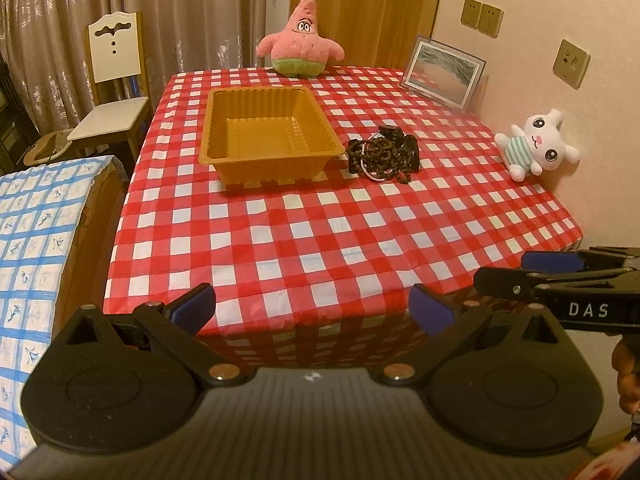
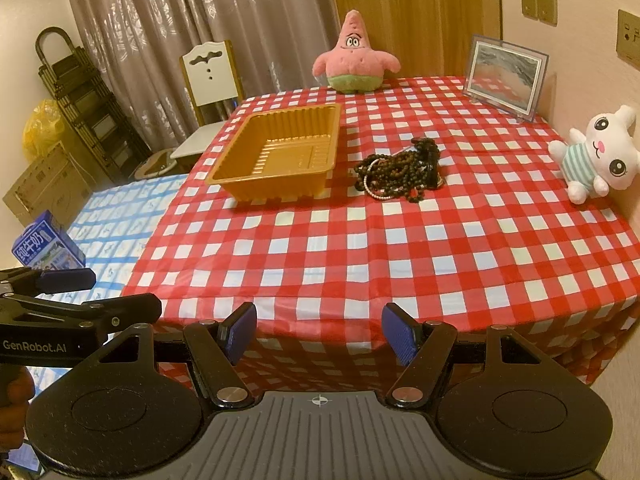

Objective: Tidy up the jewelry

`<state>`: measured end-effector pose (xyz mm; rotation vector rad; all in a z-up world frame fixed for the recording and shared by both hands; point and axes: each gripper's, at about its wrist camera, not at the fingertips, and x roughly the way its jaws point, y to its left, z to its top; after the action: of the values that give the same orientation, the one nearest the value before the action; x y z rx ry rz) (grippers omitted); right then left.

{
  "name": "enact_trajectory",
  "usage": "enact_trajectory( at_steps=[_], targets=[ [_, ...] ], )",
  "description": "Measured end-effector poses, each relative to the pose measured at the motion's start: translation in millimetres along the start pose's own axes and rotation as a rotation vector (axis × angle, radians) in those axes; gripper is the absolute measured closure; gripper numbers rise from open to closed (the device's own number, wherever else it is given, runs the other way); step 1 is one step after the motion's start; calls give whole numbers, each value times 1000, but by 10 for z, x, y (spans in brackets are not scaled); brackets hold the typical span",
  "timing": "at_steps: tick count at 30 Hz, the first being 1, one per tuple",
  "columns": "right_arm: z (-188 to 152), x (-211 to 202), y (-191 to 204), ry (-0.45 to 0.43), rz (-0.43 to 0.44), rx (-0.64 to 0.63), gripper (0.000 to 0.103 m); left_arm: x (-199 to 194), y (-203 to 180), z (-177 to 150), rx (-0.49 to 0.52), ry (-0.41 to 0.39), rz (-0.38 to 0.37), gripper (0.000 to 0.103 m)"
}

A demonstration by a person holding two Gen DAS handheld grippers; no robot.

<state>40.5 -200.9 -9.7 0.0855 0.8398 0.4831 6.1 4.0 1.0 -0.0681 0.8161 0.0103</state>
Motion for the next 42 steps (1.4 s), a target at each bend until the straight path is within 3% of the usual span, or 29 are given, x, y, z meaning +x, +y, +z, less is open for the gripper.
enact_trajectory(
  at_steps=[42],
  targets=[
    [19,21,6,3,-2,-1,34,19,-40,30,-5,0,-11,0]
  ],
)
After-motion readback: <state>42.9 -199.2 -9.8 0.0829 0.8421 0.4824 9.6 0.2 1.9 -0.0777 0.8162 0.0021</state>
